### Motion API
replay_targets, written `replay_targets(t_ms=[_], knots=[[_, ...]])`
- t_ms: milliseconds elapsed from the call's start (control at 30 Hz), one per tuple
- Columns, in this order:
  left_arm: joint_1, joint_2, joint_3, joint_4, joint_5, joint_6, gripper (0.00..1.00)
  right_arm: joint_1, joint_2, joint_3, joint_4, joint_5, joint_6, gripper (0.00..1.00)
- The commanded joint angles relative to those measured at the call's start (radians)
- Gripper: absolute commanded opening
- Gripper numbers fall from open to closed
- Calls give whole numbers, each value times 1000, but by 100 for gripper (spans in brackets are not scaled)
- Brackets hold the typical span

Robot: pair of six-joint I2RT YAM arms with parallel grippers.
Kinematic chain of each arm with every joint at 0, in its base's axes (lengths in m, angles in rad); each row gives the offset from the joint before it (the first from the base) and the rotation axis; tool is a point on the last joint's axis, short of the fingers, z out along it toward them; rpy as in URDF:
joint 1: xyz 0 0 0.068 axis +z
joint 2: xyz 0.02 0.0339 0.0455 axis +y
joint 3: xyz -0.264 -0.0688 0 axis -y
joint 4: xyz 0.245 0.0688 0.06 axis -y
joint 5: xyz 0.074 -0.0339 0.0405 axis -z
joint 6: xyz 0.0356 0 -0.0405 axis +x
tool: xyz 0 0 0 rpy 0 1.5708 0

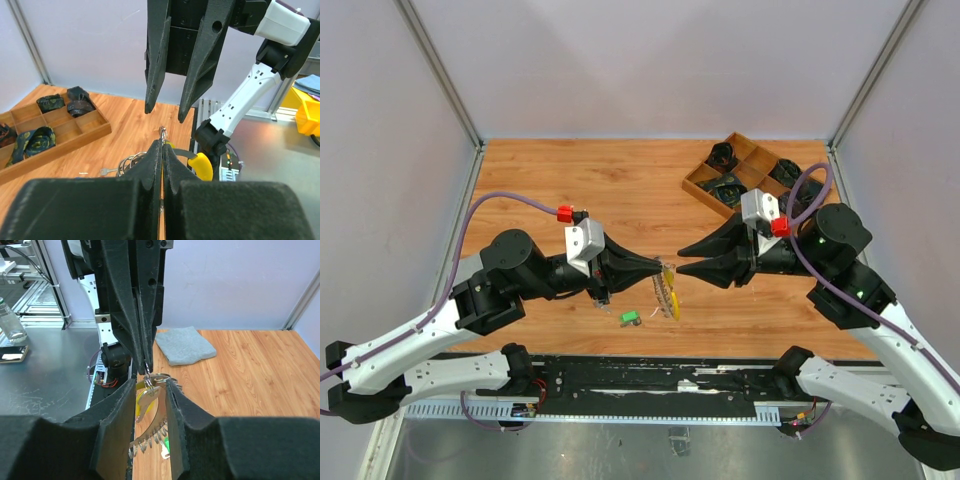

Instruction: Put the keys on the keyring

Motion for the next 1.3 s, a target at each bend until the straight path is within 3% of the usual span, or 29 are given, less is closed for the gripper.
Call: replay_targets(t_ms=[0, 533, 1100, 1267], knots=[[-6, -6, 22, 56, 23, -5, 0, -3, -5, -2, 22, -57, -38, 31], [-5, -6, 27, 54, 38, -1, 1, -3, 24, -9, -28, -43, -52, 26], [-5, -14, 22, 47, 18, 2, 1, -3, 12, 0, -26, -58, -36, 1], [-6, -17, 20, 47, 11, 2, 1, -2, 3, 8, -29, -57, -30, 1]])
